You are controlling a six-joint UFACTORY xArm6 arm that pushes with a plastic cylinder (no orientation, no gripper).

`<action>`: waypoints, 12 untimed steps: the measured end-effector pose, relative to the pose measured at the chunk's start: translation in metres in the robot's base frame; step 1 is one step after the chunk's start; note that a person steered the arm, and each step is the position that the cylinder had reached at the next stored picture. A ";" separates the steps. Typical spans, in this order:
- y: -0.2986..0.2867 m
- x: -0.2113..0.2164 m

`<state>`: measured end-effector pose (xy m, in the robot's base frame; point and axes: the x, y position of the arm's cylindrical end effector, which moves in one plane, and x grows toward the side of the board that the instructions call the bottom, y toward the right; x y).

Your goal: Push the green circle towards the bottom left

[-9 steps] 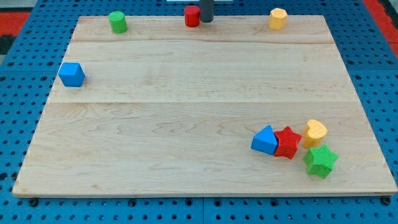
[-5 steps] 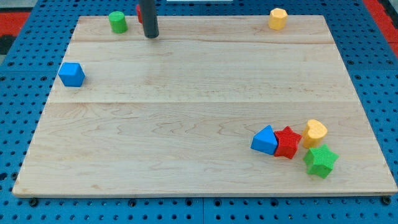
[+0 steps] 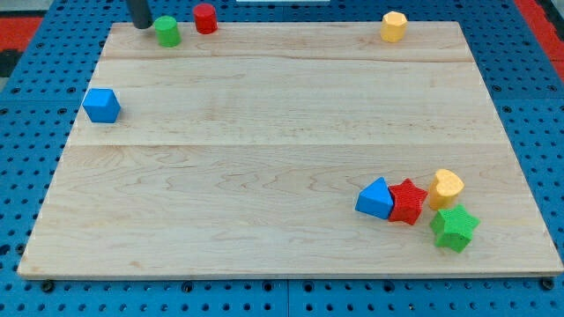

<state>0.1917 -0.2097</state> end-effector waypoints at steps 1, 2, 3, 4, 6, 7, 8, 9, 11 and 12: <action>0.040 0.042; 0.108 0.053; 0.140 0.043; 0.176 0.121; 0.129 0.160; 0.194 0.203; 0.184 0.223; 0.157 0.196; 0.101 0.184; 0.085 0.196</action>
